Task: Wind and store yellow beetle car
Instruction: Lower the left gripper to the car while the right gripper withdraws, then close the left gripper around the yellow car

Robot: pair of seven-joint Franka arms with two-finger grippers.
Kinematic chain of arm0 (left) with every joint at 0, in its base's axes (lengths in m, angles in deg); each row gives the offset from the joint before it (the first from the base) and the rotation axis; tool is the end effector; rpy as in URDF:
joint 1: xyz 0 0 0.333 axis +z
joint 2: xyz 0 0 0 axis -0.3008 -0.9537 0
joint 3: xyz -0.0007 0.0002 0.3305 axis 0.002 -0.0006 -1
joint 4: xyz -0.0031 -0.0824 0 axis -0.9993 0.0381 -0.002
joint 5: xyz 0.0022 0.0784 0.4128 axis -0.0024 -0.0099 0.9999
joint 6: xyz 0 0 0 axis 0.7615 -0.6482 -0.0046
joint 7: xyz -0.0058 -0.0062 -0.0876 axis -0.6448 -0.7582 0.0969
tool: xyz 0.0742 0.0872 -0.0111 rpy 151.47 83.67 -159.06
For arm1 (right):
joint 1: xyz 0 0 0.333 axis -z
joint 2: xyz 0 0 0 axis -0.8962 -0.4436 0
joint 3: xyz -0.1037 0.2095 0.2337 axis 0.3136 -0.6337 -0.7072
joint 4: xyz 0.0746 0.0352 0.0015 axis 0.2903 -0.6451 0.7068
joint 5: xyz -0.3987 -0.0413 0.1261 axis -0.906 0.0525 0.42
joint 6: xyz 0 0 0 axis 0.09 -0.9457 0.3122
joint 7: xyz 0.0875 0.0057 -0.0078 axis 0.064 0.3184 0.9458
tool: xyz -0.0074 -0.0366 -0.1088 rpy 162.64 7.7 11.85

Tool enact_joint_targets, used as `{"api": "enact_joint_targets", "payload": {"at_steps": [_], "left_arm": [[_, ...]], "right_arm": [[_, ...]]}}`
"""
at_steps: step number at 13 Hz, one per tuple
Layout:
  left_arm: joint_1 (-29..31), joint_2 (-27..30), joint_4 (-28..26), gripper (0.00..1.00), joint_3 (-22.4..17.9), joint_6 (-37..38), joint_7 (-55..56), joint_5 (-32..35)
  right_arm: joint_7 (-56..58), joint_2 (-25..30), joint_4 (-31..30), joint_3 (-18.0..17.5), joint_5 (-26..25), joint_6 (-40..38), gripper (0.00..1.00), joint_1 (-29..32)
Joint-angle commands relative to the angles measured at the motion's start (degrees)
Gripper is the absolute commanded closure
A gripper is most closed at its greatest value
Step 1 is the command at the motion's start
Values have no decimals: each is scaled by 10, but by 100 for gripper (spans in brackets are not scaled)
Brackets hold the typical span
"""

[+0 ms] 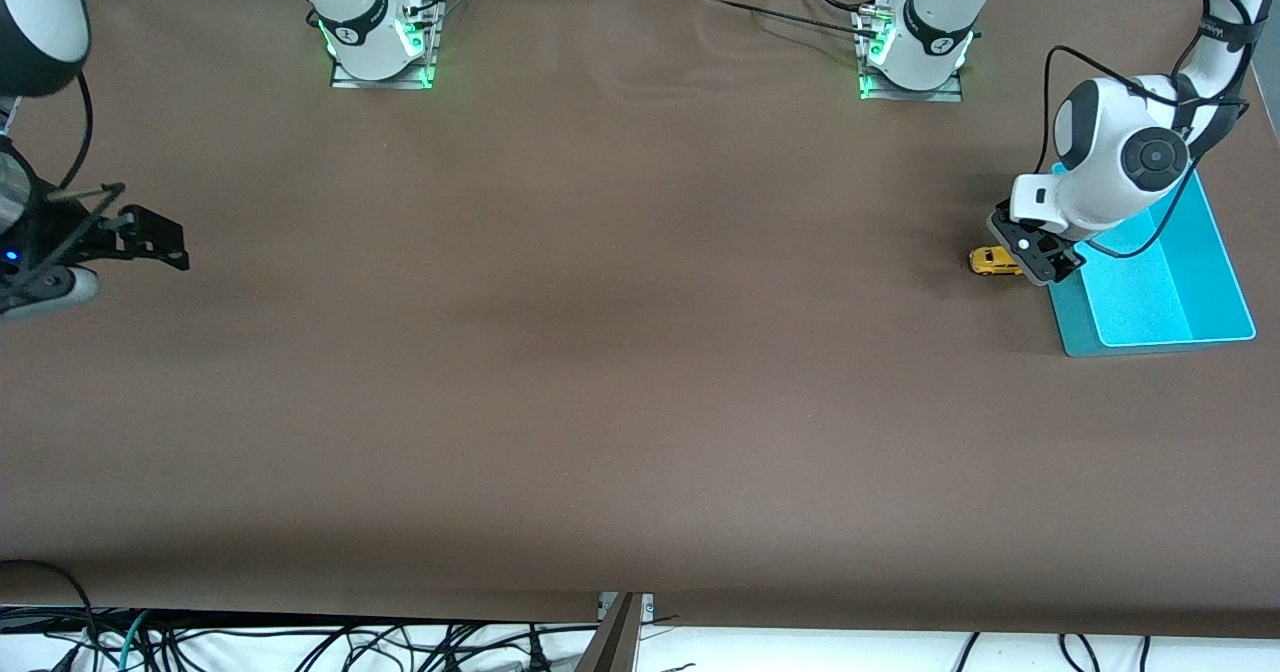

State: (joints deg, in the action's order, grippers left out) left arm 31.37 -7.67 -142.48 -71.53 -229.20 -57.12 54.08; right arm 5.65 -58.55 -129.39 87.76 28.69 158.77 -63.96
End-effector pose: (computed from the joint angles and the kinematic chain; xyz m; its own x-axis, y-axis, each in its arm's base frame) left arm 0.4680 0.0861 0.2084 0.4513 -0.8773 -0.1635 -0.8867 -0.4615 0.0285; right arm 0.6563 0.0061 0.5946 0.9650 0.2606 -0.0299 0.2615 -0.9647 0.0314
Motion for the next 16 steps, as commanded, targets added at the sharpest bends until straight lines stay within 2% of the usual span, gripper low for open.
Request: {"api": "enact_joint_targets", "payload": {"at_steps": [1, 4, 7, 8, 9, 10, 13, 16], "left_arm": [[10, -25, 0, 0, 5, -60, -106, 35], [19, -61, -4, 0, 5, -91, -148, 45], [31, -63, -24, 1, 5, -92, -148, 46], [33, -62, -24, 10, 5, -92, -151, 47], [32, -62, -23, 57, 5, -92, -152, 47], [32, -59, -22, 100, 6, -92, -148, 47], [31, -50, -19, 100, 10, -92, -157, 48], [29, -27, -9, 100, 30, -90, -185, 44]], "right_arm": [[-8, 41, -42, 11, -6, 1, 0, 6], [-17, 57, -67, 13, -7, 2, 0, 5], [-80, 70, -87, 13, -8, -5, 0, 5], [-80, 65, -86, 14, -7, -5, 0, 5], [-79, 64, -80, 15, -7, -5, 0, 2], [-79, 62, -80, 14, -7, -5, 0, 0], [-78, 61, -80, 14, -6, -3, 0, 0], [-77, 60, -80, 14, -6, -2, 0, 1]]}}
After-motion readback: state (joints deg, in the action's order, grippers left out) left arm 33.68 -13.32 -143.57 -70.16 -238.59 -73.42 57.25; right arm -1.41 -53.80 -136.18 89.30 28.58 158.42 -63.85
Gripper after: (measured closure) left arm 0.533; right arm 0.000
